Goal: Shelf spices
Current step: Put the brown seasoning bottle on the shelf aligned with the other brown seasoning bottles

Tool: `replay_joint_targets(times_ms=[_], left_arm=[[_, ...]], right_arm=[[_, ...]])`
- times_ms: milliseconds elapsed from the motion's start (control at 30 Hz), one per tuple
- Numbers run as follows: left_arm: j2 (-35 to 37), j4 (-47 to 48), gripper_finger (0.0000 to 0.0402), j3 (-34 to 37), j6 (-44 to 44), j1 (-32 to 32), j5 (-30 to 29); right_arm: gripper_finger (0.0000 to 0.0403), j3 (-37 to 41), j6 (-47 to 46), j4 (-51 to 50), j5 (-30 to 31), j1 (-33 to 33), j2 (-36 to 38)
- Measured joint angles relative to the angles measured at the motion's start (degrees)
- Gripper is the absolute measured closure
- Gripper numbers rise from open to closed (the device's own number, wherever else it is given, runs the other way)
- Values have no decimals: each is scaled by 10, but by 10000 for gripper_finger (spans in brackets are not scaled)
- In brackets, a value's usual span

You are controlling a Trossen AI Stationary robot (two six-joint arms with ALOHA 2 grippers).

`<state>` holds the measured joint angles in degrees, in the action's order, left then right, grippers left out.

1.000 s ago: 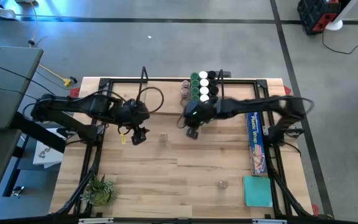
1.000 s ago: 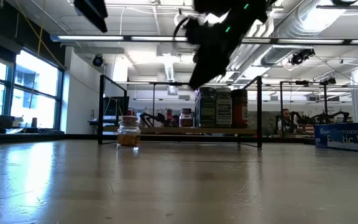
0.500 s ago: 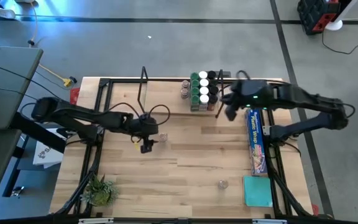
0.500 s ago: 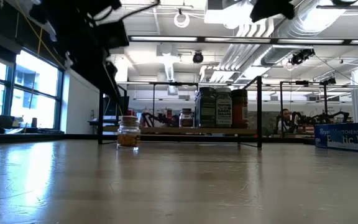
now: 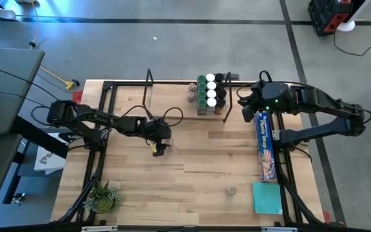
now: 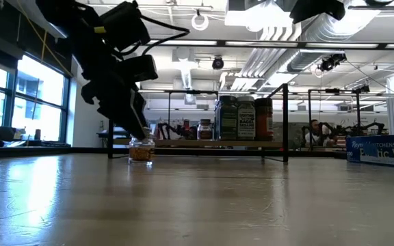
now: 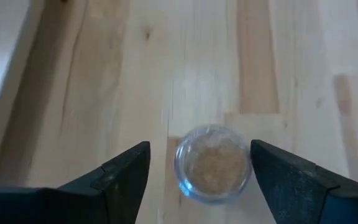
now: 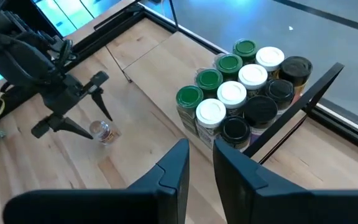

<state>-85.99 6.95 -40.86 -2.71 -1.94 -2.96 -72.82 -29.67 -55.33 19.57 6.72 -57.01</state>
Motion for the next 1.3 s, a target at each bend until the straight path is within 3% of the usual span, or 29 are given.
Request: replay_joint_targets(times_ms=[133,433,867,1033,1167,1300], left_arm=[[-1,15,152,0,4,0,5],[0,16,241,0,5,1,9],[-1,-10,239,-10,1,3,-17],[-1,29,239,-91,5,-7,-37],[-7,33,239,-160,5,-51,-62],[-48,43,239,-207,3,-119,-23]], right_arm=[[337,0,-1,-2,0,0,-7],[337,0,0,-2,0,0,-16],[337,0,0,-2,-1,0,-15],[337,0,-1,-2,-2,0,-15],[337,0,0,-2,-2,0,-15],[337,0,1,-2,0,0,-15]])
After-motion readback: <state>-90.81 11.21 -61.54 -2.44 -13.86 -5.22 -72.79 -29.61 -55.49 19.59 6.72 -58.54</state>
